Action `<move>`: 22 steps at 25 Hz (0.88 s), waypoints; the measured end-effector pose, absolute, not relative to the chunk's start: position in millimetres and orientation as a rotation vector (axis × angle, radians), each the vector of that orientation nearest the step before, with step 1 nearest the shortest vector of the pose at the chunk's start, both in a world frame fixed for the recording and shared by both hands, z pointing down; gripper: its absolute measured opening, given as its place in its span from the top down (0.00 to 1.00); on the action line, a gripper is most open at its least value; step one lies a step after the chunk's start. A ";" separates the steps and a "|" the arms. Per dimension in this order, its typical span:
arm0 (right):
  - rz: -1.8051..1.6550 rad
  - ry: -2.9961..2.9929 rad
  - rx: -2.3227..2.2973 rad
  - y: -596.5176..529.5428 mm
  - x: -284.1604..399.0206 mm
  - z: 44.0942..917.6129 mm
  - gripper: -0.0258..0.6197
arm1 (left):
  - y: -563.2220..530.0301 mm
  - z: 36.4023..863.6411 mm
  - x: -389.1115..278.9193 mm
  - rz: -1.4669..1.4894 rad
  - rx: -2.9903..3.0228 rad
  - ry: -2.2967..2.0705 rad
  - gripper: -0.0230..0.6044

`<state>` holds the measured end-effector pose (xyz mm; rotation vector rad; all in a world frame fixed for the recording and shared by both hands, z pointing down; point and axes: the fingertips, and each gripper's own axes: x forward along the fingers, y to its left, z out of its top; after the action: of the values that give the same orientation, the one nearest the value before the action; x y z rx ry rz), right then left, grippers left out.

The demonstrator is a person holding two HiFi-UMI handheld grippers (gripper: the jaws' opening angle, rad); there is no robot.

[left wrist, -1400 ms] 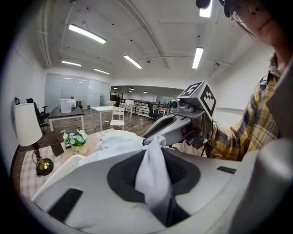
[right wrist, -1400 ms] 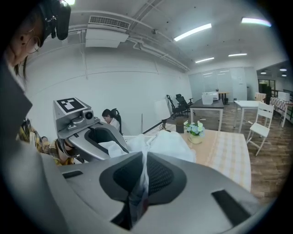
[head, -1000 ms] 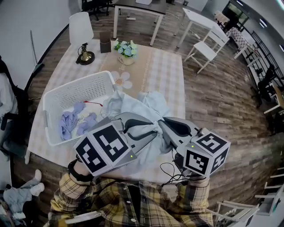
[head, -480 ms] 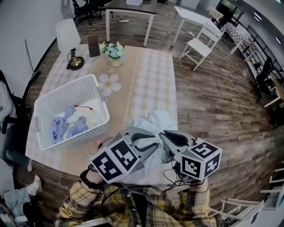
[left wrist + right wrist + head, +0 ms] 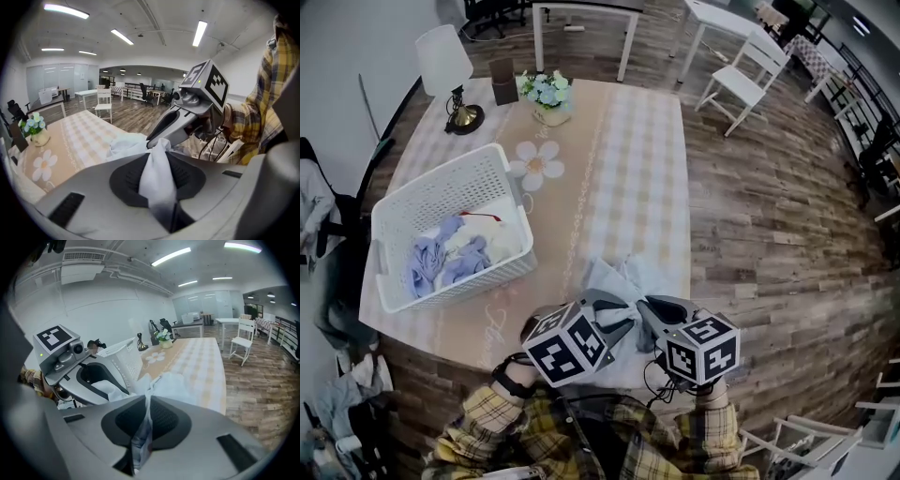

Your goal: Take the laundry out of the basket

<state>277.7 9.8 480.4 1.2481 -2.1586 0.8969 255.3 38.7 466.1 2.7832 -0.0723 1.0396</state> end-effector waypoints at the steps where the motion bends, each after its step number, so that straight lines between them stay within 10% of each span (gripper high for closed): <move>1: 0.913 -2.145 1.244 11.9 277.9 490.4 0.87 | 40.4 476.2 254.4 1.062 2.772 -0.073 0.80; 22: 1.064 -2.077 1.246 35.3 281.4 550.7 0.72 | 57.3 547.5 217.7 1.161 2.572 -0.085 0.52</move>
<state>281.4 35.3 550.7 1.2459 -2.0772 1.0644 217.7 57.3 547.5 2.5720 -0.0853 1.1607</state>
